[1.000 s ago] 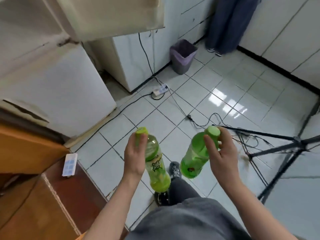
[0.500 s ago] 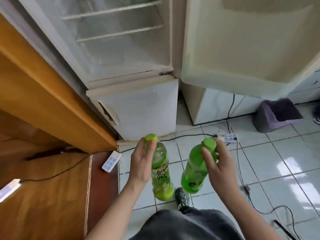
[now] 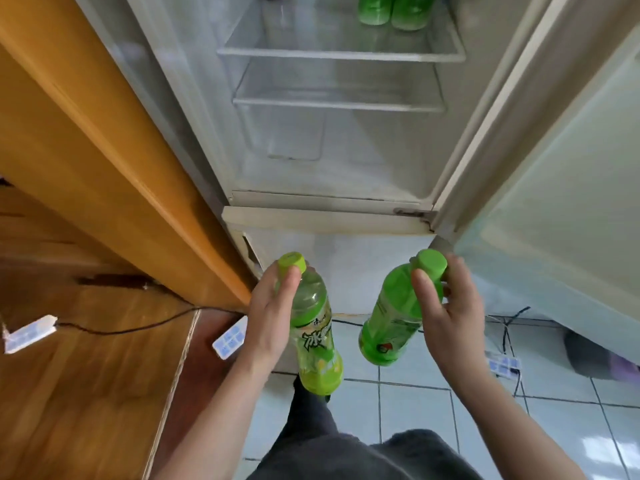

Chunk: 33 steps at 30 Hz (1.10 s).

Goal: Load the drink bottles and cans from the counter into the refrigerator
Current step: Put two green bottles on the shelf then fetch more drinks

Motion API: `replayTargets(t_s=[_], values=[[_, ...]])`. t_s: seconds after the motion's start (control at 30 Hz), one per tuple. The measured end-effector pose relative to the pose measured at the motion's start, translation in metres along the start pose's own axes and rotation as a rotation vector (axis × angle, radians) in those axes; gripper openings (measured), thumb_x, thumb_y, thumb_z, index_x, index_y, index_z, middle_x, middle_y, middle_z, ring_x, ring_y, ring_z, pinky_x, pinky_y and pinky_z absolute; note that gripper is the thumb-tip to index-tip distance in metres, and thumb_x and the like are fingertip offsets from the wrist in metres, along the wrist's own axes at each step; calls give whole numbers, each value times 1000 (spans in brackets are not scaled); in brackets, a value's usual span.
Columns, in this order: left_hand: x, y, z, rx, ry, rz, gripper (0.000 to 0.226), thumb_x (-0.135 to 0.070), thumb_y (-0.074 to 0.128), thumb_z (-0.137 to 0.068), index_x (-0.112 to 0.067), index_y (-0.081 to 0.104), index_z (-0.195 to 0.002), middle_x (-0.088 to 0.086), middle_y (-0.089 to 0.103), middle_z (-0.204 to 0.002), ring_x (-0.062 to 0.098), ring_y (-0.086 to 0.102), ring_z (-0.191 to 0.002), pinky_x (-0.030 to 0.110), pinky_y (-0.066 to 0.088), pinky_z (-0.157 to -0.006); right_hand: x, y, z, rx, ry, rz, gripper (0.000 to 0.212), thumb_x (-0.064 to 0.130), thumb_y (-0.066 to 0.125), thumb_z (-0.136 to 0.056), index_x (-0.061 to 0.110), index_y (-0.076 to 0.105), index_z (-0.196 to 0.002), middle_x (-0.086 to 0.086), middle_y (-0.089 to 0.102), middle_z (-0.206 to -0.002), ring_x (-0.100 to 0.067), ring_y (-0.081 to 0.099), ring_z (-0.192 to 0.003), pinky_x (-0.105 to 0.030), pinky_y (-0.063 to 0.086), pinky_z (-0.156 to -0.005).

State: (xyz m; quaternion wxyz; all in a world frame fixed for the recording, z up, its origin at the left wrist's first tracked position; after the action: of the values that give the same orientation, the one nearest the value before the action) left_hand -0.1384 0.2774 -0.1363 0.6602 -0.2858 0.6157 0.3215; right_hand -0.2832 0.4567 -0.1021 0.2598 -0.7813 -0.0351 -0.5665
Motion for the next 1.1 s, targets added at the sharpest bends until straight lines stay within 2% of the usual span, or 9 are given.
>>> replayTargets(t_s=[0.2, 0.3, 0.37, 0.47, 0.57, 0.73, 0.93, 1.03, 1.1], values=[[-37, 14, -122, 181, 54, 120, 24, -38, 56, -89, -18, 66, -98, -6, 71, -88, 8, 66, -84, 15, 51, -71, 35, 29, -93, -98, -109, 49, 9, 45, 47, -82, 38, 51, -86, 19, 58, -83, 1, 55, -76, -6, 38, -62], [-85, 27, -178, 286, 163, 176, 25, -38, 62, -87, -14, 66, -92, -2, 72, -85, 7, 67, -77, 16, 52, -65, 61, 35, -139, -156, -162, 43, 19, 46, 47, -83, 29, 55, -87, 8, 58, -84, -8, 56, -76, -15, 42, -62], [-123, 37, -210, 321, 245, 198, 28, -45, 62, -82, -19, 70, -88, -2, 73, -87, 8, 67, -78, 19, 53, -67, 81, 34, -170, -204, -203, 33, 25, 46, 47, -84, 23, 54, -86, 3, 55, -82, -13, 54, -74, -20, 42, -62], [-184, 52, -251, 356, 392, 269, 28, -46, 53, -81, -27, 73, -84, -2, 73, -86, 10, 67, -79, 22, 53, -70, 115, 27, -215, -277, -288, 15, 19, 44, 46, -87, 27, 54, -88, 11, 55, -80, -4, 52, -71, -15, 41, -62], [-236, 67, -286, 350, 537, 279, 25, -45, 52, -84, -30, 72, -84, -5, 72, -85, 9, 66, -79, 23, 53, -72, 143, 15, -255, -386, -377, 24, 8, 42, 46, -90, 36, 52, -92, 23, 54, -81, 4, 51, -75, -11, 40, -66], [-274, 91, -337, 210, 590, 271, 29, -52, 57, -78, -27, 70, -85, -4, 71, -88, 15, 64, -88, 36, 51, -83, 165, 1, -315, -520, -429, -37, 10, 40, 47, -91, 33, 51, -96, 19, 53, -84, 4, 51, -78, -16, 41, -71], [-292, 125, -369, 201, 636, 130, 25, -54, 50, -82, -34, 66, -87, -23, 69, -87, -6, 62, -86, 8, 43, -76, 167, 5, -375, -507, -379, 45, 16, 38, 53, -92, 23, 54, -98, 20, 56, -81, 9, 52, -76, -14, 42, -71], [-292, 139, -380, 200, 644, 45, 24, -53, 49, -85, -34, 63, -89, -28, 67, -86, -11, 60, -85, 3, 41, -74, 157, 7, -397, -481, -295, 58, 44, 48, 51, -91, 13, 56, -116, 5, 64, -108, -9, 57, -102, -32, 45, -93], [-289, 147, -388, 197, 633, 21, 16, -46, 49, -91, -36, 62, -89, -30, 65, -84, -13, 58, -82, 2, 40, -72, 149, 9, -411, -466, -231, 59, 54, 51, 51, -90, 13, 51, -129, -3, 59, -126, -19, 52, -119, -39, 39, -104]])
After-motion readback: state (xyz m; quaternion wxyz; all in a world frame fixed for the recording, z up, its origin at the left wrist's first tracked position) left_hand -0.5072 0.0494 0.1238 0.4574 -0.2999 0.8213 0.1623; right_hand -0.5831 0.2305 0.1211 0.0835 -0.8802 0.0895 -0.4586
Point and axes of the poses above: each hand's wrist, its own z-axis away from the middle knuckle, its own y-axis out of the palm, x = y × z, the point moved 7 cm from there along -z, towards the middle knuckle
